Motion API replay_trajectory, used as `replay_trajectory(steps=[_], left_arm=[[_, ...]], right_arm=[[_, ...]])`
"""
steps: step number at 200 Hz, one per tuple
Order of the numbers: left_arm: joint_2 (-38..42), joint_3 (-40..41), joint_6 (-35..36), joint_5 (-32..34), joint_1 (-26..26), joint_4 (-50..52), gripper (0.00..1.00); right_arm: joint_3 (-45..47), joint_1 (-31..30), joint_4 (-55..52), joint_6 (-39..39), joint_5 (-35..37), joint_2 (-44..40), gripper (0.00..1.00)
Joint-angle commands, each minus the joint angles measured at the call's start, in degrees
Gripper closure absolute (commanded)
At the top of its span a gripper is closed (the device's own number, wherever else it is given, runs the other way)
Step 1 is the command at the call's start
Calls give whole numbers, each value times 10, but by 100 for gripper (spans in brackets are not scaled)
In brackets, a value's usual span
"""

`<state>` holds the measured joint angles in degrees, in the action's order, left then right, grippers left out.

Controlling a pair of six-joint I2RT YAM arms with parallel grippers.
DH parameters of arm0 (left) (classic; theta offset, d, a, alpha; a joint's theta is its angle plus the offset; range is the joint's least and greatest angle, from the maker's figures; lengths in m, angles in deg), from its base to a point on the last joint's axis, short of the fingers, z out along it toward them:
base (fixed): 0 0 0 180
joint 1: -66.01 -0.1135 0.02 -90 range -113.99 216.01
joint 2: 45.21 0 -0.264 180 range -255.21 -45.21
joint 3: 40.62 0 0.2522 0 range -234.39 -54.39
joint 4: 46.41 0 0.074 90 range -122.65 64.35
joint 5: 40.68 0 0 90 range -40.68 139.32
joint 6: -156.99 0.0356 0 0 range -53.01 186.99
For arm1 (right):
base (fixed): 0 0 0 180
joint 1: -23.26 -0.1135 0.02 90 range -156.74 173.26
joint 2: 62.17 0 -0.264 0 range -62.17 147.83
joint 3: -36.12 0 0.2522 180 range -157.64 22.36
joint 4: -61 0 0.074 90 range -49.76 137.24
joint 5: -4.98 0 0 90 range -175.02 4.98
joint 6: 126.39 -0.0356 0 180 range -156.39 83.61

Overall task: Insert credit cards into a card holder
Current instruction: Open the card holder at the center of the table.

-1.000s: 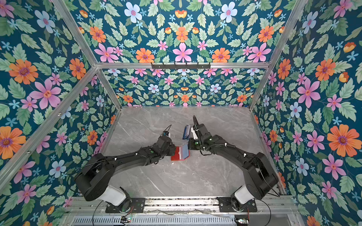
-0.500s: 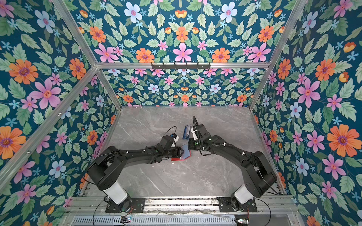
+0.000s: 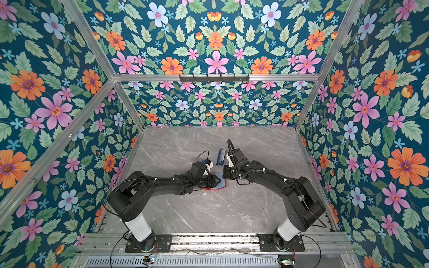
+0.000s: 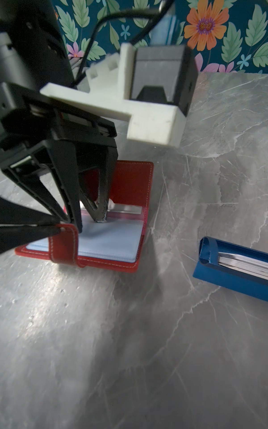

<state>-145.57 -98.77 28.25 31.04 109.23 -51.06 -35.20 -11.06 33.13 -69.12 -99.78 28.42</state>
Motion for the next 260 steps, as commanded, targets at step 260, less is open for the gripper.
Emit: replay_trajectory(steps=[260], left_arm=[[4, 23, -21, -21, -4, -61, 98]], right_arm=[[13, 0, -15, -12, 31, 3, 100]])
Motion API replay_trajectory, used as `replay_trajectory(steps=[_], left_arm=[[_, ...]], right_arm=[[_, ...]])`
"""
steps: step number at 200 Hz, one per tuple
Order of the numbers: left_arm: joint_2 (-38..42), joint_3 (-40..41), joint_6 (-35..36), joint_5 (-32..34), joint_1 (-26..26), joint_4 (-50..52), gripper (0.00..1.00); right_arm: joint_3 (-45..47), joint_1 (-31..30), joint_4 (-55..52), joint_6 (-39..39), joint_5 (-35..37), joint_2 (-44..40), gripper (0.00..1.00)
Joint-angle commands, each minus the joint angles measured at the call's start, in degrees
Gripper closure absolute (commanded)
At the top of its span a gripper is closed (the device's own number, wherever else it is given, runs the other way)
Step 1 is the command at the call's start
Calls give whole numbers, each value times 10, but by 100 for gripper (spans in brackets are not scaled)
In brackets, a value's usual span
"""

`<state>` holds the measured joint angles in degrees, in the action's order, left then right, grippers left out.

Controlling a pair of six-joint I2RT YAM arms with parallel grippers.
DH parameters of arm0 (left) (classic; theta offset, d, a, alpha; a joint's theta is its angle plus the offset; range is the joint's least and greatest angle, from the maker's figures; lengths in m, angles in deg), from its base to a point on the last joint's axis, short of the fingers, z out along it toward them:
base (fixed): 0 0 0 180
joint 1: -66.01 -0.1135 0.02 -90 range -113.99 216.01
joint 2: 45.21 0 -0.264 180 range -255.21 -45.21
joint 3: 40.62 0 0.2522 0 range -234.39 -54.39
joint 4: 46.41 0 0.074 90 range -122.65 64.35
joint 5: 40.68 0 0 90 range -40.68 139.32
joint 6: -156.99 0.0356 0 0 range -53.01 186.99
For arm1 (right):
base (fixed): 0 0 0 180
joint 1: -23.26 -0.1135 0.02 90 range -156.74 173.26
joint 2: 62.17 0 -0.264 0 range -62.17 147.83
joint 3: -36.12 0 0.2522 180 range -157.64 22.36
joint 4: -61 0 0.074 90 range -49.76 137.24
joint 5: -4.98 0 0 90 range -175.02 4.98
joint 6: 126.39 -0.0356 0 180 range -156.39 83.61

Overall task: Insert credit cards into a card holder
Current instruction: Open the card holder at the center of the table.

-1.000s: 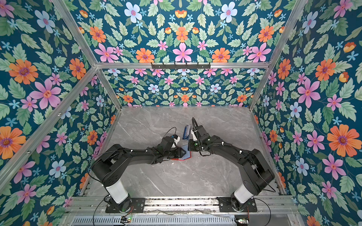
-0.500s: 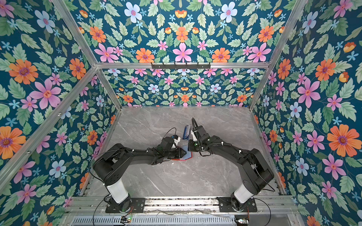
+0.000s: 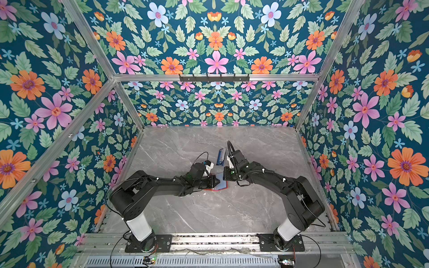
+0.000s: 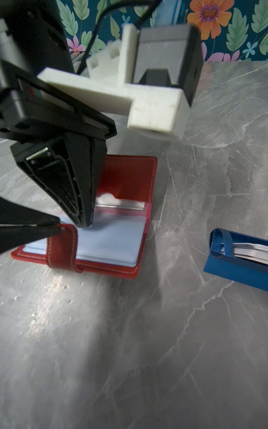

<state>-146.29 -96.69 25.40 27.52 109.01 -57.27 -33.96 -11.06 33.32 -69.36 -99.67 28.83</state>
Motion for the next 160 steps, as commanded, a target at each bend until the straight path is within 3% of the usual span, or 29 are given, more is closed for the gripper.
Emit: replay_trajectory(steps=[1, 77, 160], left_arm=[[12, 2, 8, 15, -2, 2, 98], [9, -3, 27, 33, -1, 41, 70], [-11, -17, 27, 11, -1, 43, 70]], right_arm=[[0, 0, -18, -9, 31, -1, 100], [12, 0, -8, -11, 24, 29, 100], [20, 0, 7, -16, 0, 78, 100]])
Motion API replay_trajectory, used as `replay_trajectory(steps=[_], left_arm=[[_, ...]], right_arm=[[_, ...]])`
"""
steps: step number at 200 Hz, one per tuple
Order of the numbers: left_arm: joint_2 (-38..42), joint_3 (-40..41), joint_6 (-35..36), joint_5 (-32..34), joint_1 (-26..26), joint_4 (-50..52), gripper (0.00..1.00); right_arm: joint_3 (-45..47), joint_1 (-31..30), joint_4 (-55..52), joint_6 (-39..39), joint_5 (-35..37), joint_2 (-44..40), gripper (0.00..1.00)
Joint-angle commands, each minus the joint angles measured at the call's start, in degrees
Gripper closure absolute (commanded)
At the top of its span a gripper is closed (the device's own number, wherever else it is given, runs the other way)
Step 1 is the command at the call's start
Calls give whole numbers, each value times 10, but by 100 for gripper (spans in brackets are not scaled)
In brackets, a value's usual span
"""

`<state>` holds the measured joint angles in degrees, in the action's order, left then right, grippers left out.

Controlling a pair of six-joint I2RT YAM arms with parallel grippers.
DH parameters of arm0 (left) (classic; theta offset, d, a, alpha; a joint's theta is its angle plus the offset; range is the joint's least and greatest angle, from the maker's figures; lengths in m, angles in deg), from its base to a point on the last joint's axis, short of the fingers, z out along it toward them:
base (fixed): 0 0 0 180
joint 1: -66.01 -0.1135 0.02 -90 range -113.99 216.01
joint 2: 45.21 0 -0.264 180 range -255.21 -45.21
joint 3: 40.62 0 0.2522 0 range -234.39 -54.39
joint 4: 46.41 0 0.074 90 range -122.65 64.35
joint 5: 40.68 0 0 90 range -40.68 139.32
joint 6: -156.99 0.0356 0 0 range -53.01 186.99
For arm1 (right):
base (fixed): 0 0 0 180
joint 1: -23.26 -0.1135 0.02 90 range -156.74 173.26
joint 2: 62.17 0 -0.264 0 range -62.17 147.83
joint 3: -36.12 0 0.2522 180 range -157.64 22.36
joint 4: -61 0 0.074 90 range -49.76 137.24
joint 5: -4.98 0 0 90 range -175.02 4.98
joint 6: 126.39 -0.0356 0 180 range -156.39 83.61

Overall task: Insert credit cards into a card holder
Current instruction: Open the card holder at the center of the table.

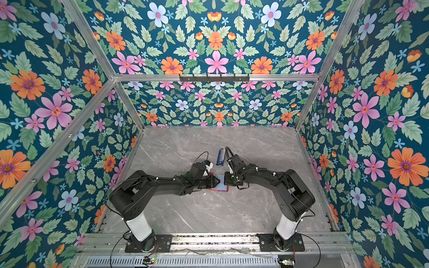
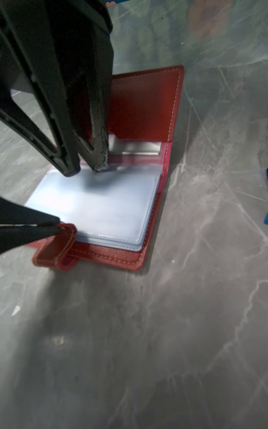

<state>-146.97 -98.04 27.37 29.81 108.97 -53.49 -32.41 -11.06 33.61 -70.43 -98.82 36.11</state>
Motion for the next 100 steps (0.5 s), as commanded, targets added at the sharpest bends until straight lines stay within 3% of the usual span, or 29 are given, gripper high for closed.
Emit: replay_trajectory(steps=[1, 65, 100], left_arm=[[-5, -5, 8, -12, -1, 5, 70], [-22, -17, 7, -26, -1, 11, 72], [-10, -13, 6, -15, -1, 14, 84]], right_arm=[[4, 0, 5, -5, -9, 6, 100], [15, -1, 22, -12, -16, 20, 100], [17, 0, 19, -13, -6, 11, 100]])
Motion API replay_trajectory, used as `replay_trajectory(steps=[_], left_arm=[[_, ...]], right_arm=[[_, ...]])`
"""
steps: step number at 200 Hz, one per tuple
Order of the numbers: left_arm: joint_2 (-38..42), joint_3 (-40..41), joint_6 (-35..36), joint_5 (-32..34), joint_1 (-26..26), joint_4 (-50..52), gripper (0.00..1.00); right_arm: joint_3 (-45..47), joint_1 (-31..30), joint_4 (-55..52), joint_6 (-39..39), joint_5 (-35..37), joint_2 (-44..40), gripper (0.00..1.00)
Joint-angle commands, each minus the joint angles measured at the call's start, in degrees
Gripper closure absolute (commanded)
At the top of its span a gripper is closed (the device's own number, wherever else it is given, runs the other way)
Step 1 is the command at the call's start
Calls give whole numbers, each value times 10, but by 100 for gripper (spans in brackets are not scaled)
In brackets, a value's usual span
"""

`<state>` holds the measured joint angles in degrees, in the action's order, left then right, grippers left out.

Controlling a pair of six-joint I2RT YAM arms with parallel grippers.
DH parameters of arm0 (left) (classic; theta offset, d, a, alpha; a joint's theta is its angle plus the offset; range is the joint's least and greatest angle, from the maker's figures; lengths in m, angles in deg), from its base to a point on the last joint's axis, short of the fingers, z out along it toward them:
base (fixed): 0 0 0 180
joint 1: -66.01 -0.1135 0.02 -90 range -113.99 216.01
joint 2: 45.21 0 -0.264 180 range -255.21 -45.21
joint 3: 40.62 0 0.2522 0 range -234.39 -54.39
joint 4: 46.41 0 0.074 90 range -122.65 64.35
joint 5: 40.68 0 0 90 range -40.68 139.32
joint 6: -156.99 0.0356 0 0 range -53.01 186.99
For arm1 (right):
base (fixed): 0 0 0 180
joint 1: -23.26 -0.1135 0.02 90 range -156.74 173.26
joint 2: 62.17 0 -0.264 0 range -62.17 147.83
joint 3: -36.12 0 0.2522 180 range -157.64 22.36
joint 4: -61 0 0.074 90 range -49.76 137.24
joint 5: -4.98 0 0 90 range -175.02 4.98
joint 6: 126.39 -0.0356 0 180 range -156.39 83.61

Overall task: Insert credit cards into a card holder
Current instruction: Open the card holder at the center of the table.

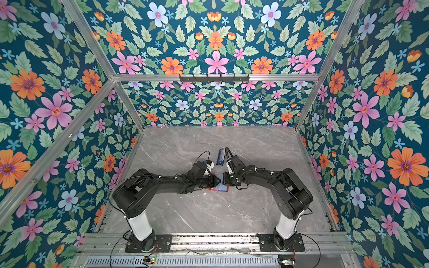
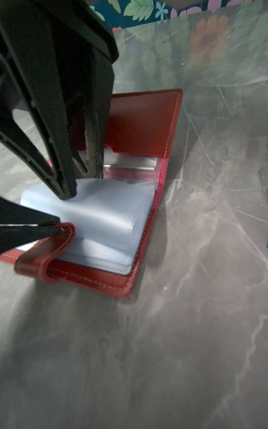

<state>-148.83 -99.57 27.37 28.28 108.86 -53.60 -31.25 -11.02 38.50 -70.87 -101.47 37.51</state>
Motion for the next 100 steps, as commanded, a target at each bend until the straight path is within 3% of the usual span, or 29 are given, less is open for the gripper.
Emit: replay_trajectory(steps=[1, 50, 100], left_arm=[[10, 3, 6, 1, 0, 16, 84], [46, 18, 12, 39, 1, 24, 99], [40, 26, 2, 23, 0, -6, 100]], right_arm=[[6, -1, -30, -9, 22, -3, 100], [5, -1, -74, -1, 80, -66, 100], [3, -1, -92, 5, 93, -90, 95]])
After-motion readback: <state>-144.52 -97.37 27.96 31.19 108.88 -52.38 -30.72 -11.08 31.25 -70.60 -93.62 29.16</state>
